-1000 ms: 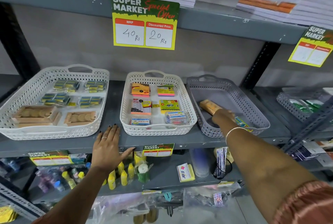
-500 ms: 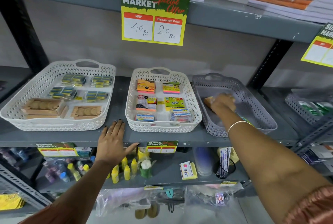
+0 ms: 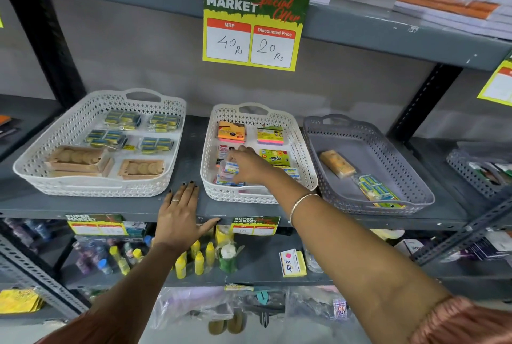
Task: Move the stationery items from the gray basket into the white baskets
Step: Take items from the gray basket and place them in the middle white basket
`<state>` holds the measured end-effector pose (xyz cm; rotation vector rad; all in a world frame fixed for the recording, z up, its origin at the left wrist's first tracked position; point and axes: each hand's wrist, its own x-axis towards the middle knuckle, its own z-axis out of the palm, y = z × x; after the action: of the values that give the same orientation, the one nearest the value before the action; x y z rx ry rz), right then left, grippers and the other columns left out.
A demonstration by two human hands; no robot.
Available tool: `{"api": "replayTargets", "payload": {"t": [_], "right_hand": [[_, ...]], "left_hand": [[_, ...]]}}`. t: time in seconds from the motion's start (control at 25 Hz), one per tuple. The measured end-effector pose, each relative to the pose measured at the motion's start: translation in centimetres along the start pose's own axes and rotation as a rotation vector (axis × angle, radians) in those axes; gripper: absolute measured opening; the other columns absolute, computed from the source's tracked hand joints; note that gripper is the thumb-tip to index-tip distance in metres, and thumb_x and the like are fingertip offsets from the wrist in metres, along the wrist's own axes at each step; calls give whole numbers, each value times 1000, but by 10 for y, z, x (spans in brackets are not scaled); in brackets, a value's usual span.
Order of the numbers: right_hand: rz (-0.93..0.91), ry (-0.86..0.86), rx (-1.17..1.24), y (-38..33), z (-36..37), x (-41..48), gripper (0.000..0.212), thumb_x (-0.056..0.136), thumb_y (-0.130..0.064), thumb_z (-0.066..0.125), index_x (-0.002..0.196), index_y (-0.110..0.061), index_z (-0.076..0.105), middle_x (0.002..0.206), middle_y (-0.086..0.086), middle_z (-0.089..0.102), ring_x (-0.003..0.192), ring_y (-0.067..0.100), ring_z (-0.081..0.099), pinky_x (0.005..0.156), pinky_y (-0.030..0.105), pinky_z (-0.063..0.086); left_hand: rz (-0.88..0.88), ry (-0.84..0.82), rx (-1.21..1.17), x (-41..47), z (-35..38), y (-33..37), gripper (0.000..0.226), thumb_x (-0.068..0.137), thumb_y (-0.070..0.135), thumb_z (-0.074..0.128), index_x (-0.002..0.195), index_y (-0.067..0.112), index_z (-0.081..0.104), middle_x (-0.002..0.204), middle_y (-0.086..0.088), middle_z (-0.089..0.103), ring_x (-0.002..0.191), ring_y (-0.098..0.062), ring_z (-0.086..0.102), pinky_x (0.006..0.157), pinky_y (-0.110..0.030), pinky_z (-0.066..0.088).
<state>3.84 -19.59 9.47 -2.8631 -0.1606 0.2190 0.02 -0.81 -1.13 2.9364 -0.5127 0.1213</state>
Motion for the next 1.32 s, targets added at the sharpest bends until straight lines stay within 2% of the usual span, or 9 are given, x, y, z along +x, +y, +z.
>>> {"api": "replayTargets", "payload": {"t": [0.32,0.52,0.64,0.72,0.8,0.88,1.0,1.2,1.32], "right_hand": [[-70,-3,-104,-7,7,3,57,78,-14,70,133,-8,52,132,16,50,123,31,46,100,38,43],[-77,7,-29,-1,2,6,58,80,-27,72,129,-3,53,129,17,52,119,31,48,92,34,43],[55,200,176,29,-18,9,49,86,-25,65,131,-7,53,134,16,52,123,29,50,101,39,45],[214,440,165,66,-36,8,36,88,-19,61,122,-9,61,127,15,59,117,30,57,96,39,50],[436,579,122,108,-48,2,29,88,-15,58,116,-7,64,121,18,64,111,31,61,93,39,52],[659,586,38,149,-48,-12,32,90,-16,55,118,-2,61,123,22,62,117,33,57,94,40,50],[902,532,55,196,-25,-26,46,93,-24,52,130,3,45,137,24,44,131,38,40,103,45,41],[982,420,125,232,4,-13,57,94,-36,40,140,-2,38,146,23,37,136,37,33,115,49,24],[995,429,100,236,7,-10,50,99,-26,35,141,0,37,147,24,36,137,36,32,114,46,24]], "left_hand": [[8,17,-3,0,1,0,101,77,78,10,124,0,54,126,-16,58,118,-30,54,99,-47,40],[7,26,0,0,3,-1,101,77,78,9,124,0,53,127,-16,58,119,-30,53,100,-47,38],[4,23,-1,0,3,-1,101,77,78,9,125,0,53,127,-17,58,119,-30,53,100,-47,38],[4,25,-1,1,3,-1,102,77,78,9,126,0,52,128,-16,57,120,-29,52,101,-47,38],[2,22,4,2,4,-1,102,77,78,9,127,0,51,129,-16,56,121,-29,51,101,-46,37],[-2,20,5,2,4,-1,101,77,78,9,127,1,51,130,-15,56,122,-28,50,102,-45,36],[-5,17,6,4,6,-1,101,76,79,12,127,1,51,130,-15,56,122,-27,51,103,-43,35],[7,57,21,5,10,-4,99,76,79,16,128,2,50,130,-14,55,122,-28,50,103,-43,34],[18,75,30,5,10,-4,98,77,78,17,128,2,50,130,-14,55,122,-28,50,103,-43,34]]}}
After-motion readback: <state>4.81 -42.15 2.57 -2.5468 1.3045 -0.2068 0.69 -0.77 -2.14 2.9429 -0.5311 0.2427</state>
